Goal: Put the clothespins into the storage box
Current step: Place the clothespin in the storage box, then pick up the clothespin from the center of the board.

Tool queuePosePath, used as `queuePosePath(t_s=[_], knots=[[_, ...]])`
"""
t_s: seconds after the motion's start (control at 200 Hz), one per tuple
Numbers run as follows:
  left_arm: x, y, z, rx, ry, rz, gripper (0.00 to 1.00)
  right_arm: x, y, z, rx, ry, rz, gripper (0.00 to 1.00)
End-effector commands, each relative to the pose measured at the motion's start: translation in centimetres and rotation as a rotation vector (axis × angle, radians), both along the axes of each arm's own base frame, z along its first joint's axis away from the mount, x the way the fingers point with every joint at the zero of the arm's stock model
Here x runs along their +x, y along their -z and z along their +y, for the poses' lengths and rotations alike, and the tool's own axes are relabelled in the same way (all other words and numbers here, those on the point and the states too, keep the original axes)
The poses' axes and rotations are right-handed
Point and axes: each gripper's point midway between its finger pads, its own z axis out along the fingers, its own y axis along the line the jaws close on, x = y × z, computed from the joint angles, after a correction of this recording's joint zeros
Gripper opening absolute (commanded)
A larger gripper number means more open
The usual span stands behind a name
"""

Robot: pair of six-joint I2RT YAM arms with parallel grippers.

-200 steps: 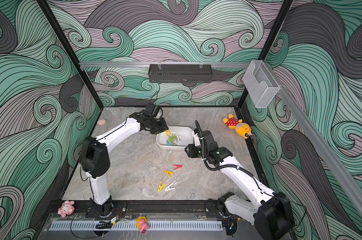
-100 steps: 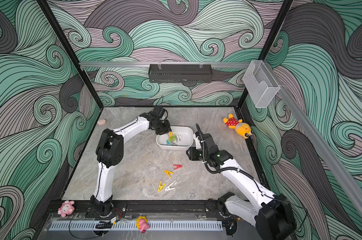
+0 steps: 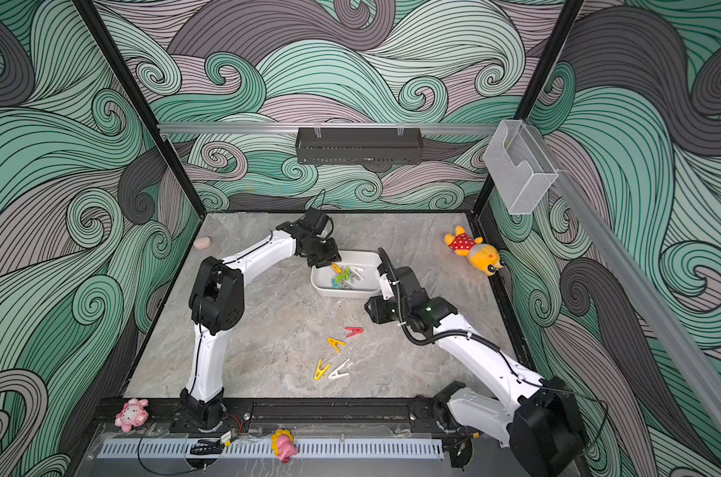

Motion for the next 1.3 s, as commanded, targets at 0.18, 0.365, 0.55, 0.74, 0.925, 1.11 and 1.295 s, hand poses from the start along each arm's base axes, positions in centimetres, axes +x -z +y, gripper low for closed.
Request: queuePosePath(t_s=[0.18, 0.365, 0.55, 0.74, 0.925, 1.11, 1.295], knots=[[-1.9, -7.0, 1.9, 0.001, 0.051, -0.125, 0.42, -2.2, -0.5, 4.4, -0.104, -0.323, -0.119, 0.63], [-3.6, -7.9, 3.2, -0.019, 0.038, -0.141, 0.42, -2.9, 0.0, 5.8, -0.097, -0.384, -0.046, 0.64], [-5.0, -8.5, 5.3, -0.023, 0.018, -0.153, 0.42, -4.0, 2.6, 5.7, -0.204, -0.452, -0.004, 0.69], [-6.0, -9.3, 7.8, -0.017, -0.019, -0.161, 0.43, -5.4, 5.2, 6.5, -0.207, -0.494, 0.081, 0.73], [-6.2, -9.1, 9.5, -0.015, -0.069, -0.182, 0.44, -5.0, 7.5, 6.8, -0.232, -0.481, 0.073, 0.75], [-6.4, -8.6, 10.0, -0.024, -0.083, -0.171, 0.44, -3.8, 8.4, 6.7, -0.304, -0.495, 0.051, 0.77], [-6.6, -8.2, 10.2, -0.027, -0.086, -0.148, 0.44, -2.9, 9.3, 7.4, -0.331, -0.524, 0.056, 0.77]])
